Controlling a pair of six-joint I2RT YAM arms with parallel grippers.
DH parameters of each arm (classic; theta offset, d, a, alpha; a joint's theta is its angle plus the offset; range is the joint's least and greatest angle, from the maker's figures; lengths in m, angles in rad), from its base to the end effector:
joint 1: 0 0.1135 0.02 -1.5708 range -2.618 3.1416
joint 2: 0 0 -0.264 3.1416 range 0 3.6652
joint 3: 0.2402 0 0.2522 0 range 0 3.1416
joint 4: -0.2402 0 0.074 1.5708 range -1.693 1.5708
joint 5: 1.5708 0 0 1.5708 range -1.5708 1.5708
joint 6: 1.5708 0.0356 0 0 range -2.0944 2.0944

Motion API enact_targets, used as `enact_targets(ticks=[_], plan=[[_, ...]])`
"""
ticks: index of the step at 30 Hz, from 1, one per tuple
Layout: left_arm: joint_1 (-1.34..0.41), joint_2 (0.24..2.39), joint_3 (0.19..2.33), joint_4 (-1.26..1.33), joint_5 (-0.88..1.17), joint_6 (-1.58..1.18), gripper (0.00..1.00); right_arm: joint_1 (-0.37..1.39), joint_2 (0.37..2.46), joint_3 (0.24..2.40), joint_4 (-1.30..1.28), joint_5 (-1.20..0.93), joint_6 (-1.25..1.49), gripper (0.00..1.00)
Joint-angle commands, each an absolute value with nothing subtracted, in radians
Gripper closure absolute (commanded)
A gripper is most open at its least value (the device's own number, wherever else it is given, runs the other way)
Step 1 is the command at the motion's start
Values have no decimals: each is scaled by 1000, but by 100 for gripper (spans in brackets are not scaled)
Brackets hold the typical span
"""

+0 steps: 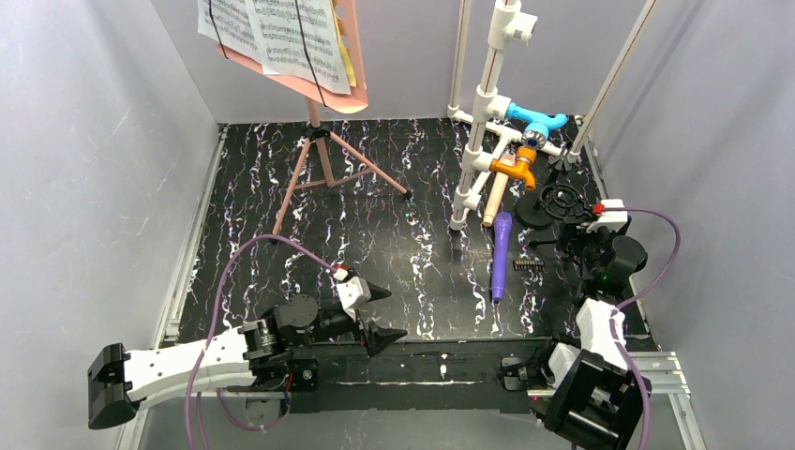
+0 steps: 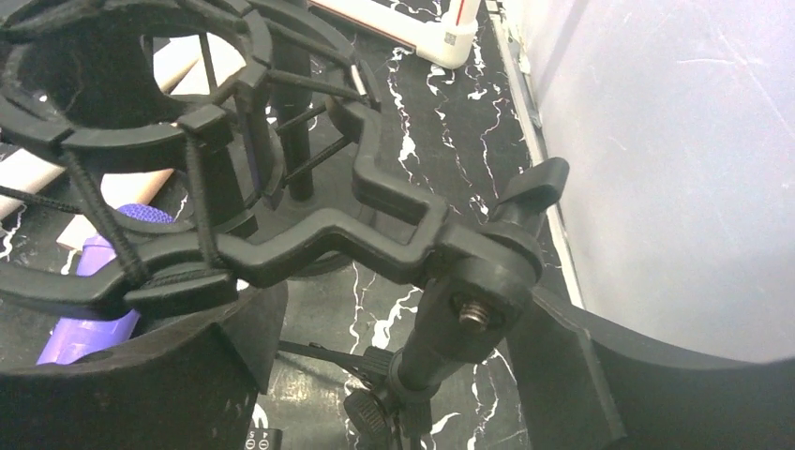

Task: Pack up the instrument practice props
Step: Place the microphone stand at the center of the board, then move the music stand to the center of the board.

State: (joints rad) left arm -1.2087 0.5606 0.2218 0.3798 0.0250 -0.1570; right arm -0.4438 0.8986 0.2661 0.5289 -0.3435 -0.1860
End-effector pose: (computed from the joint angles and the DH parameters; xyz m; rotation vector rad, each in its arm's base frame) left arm 0.0547 -0.1470 0.2335 0.8397 1.4043 -1.0915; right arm 0.1818 -0.0732 0.2125 -0.0438 1.6712 -0.1887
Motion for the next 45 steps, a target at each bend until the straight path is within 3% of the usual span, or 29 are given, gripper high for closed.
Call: enact_targets(ticks=[1,27,35,45], plan=[[-1213,541,219,377,17,-146,2,-447,844,318,437,-329,-236,4],[-1213,471,242,325,23,-143,2,-447,699,808,-589,-322,-298,2],[-1213,470,322,202,14,-149,2,-447,710,968,-810,-466,-412,2],[-1213,455,434,-7,-58,-157,2,-446,817,1078,-1100,-833,-718,2]])
